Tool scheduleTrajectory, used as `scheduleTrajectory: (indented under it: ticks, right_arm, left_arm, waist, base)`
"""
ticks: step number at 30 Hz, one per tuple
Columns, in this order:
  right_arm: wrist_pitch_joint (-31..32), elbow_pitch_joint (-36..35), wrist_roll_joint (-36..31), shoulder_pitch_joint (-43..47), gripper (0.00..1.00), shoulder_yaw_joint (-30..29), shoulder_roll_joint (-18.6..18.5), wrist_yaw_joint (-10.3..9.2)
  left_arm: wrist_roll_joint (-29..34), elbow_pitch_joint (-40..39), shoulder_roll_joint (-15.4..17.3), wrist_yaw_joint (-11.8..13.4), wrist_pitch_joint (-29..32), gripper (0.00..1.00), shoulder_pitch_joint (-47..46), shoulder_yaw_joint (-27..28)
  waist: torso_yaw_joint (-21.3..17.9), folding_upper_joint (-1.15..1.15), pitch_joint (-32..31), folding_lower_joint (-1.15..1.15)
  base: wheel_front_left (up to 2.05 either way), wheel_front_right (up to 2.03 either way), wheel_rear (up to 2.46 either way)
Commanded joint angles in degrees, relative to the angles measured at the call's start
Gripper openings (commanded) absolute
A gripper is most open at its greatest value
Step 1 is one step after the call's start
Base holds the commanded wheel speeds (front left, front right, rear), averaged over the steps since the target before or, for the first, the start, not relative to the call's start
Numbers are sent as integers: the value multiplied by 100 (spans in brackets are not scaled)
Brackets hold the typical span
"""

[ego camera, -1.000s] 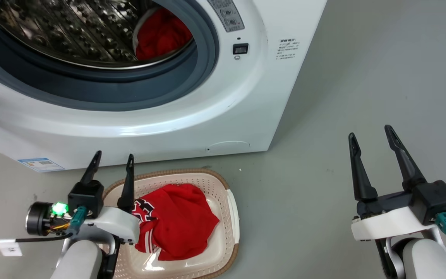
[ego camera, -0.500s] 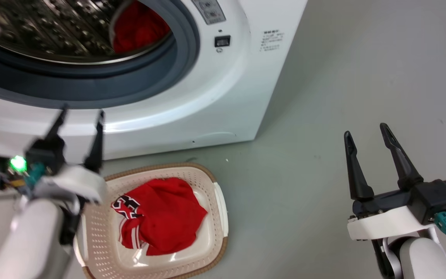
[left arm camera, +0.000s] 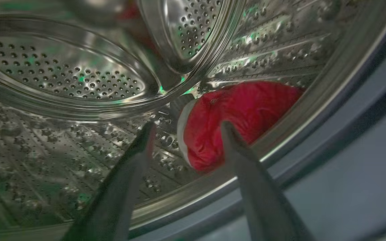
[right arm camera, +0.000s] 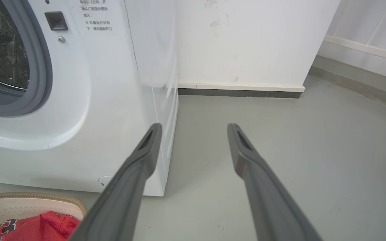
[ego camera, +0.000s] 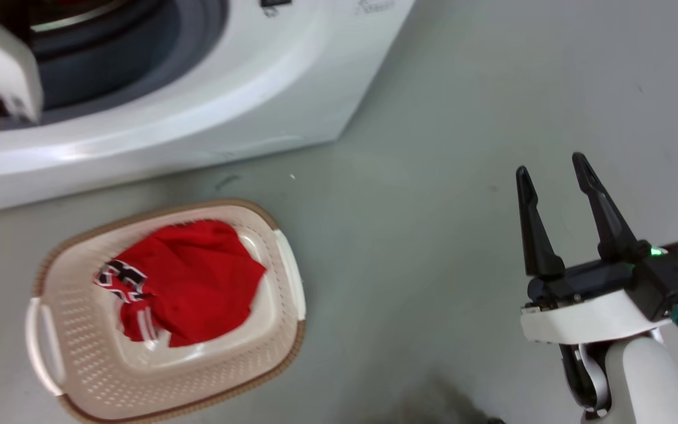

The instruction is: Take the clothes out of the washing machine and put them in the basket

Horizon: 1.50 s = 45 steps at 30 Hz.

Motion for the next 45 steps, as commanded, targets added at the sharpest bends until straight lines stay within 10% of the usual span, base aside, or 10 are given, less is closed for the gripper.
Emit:
scheduleTrajectory:
  ticks: [1,18,36,37,45]
  right_arm:
    - [-15,-44,37,-109,100,41,13,-8]
    - [-14,-347,448,55,100,248,14,-8]
    - [-14,-622,526,196,100,293,12,-8]
    - [-15,-632,525,194,100,295,13,-8]
    - [-14,-626,531,37,100,287,12,-8]
  left_arm:
    - [96,37,116,-14,90,100,-233,-80]
    - [50,2034,538,-89,2113,100,-3634,-617]
    - [-187,3331,507,-83,3136,100,-4397,-1450]
    - [-173,3380,522,-57,3143,0,-4415,-1453]
    - [-236,3434,466,-73,2707,0,-4563,-1525]
  waist:
    - [-349,0,481,-1]
    - [-1175,0,1650,-1]
    - [-1164,0,1852,-1]
    - [-1160,0,1861,-1]
    - [-1129,0,1859,-1]
  base:
    - [0,0,0]
    - [0,0,0]
    - [0,0,0]
    - [0,0,0]
    - [0,0,0]
